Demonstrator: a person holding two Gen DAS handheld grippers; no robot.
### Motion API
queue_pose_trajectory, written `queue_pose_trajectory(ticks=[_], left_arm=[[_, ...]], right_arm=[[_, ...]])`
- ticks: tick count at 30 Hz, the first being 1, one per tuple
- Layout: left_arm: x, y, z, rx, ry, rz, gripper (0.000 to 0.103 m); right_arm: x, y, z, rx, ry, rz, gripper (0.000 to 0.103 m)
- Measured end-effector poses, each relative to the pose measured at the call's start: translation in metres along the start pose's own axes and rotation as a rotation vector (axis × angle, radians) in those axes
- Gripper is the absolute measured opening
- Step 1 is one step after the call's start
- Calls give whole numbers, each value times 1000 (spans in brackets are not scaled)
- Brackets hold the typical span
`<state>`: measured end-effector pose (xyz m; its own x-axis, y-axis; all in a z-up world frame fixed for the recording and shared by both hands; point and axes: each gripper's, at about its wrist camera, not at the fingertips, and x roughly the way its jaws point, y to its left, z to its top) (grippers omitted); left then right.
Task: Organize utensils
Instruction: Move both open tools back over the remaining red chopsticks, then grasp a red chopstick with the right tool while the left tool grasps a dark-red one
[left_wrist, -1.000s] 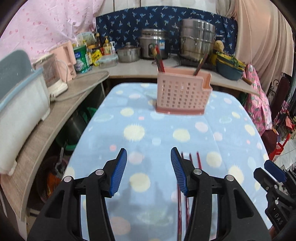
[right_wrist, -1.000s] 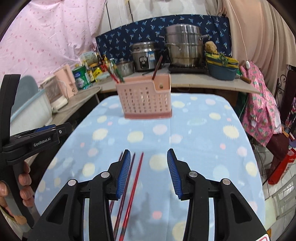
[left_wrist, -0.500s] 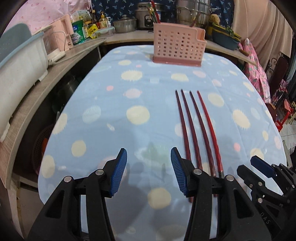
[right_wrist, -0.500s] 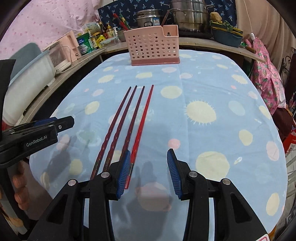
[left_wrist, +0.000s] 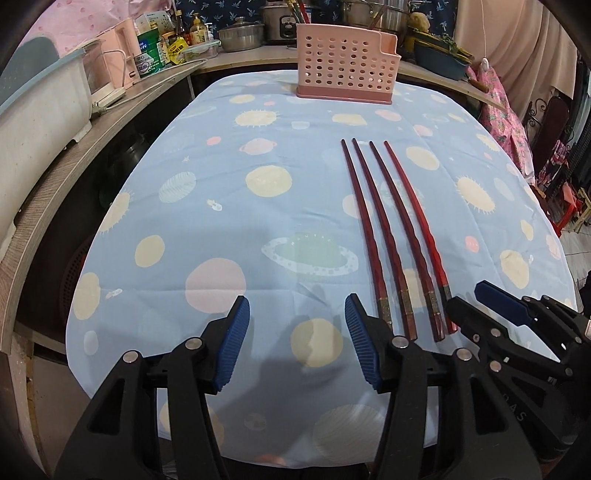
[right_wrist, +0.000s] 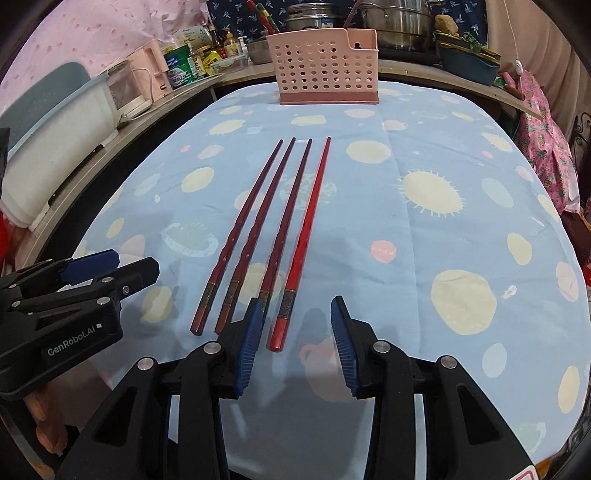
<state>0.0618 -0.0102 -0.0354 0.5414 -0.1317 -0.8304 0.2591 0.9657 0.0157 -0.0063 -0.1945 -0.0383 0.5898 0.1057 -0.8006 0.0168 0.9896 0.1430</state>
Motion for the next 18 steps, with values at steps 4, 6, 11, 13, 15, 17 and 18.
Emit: queue_pose_trajectory(ticks=[4, 6, 11, 13, 15, 17, 18], left_arm=[[-1, -1, -2, 4, -2, -3, 57], [-2, -3, -2, 10, -6, -6, 58], [-1, -6, -2, 18, -3, -13, 59], [-1, -7, -3, 20, -1, -15, 59], [0, -8, -3, 22, 2, -17, 60], [1, -9, -3, 24, 4, -17, 61], [1, -10, -3, 25, 5, -18, 62]], right_arm=[[5, 0, 0, 0, 10, -3, 29], [7, 0, -1, 1, 15, -2, 27], [10, -2, -3, 6, 25, -1, 24], [11, -3, -4, 7, 25, -2, 23], [11, -3, -4, 5, 23, -6, 21], [11, -4, -4, 4, 19, -12, 17], [12, -5, -4, 7, 18, -13, 15]])
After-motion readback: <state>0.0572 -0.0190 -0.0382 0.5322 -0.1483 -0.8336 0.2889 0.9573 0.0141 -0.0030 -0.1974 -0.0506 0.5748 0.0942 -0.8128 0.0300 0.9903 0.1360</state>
